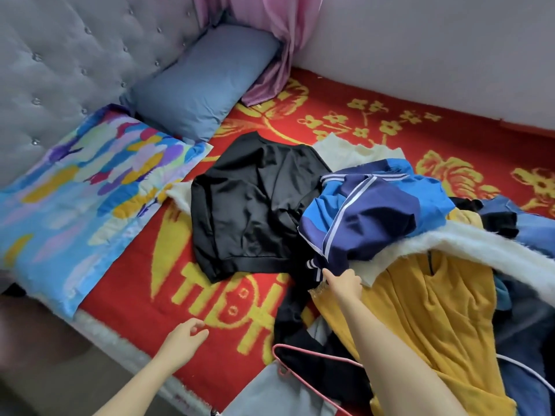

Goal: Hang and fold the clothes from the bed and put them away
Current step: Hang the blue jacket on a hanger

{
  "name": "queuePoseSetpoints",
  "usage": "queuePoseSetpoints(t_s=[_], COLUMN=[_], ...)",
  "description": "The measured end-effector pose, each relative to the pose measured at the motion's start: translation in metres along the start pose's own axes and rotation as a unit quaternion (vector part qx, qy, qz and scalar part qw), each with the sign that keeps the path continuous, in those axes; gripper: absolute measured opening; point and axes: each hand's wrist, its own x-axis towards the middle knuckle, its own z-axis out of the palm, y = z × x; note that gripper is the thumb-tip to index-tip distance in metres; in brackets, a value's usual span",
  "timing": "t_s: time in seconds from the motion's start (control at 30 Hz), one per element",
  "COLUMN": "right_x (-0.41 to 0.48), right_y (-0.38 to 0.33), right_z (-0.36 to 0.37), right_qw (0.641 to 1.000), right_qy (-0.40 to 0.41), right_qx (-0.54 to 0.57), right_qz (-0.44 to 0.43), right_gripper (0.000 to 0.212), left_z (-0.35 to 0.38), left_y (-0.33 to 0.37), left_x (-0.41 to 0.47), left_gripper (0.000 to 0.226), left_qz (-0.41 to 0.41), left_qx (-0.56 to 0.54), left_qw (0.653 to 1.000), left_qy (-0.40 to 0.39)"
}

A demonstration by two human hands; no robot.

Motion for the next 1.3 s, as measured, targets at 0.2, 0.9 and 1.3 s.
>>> queuePoseSetpoints(t_s=[0.2, 0.9, 1.3], right_x=[0.043, -0.053, -0.182], right_y=[-0.004, 0.118, 0.084], right_z=[-0.001, 0.005, -0.032], right_qw=[0.998, 0.744, 0.874], right_qy=[-0.024, 0.102, 0.266], right_qx=[-0.056, 0.635, 0.404], right_qz=[-0.006, 0.180, 0.054], right_gripper=[0.060, 0.026, 0.033], left_z=[0.018, 0.022, 0.013], left_y=[0.017, 0.062, 0.061], left_x=[0.004, 0.014, -0.013], left_gripper=[0.020, 0.016, 0.020], left_qz=[0.002, 0.044, 0.185], left_qx=[-0.001, 0.039, 0.050], left_qw=[0.999, 0.984, 0.940], left_qy=[-0.034, -0.171, -0.281])
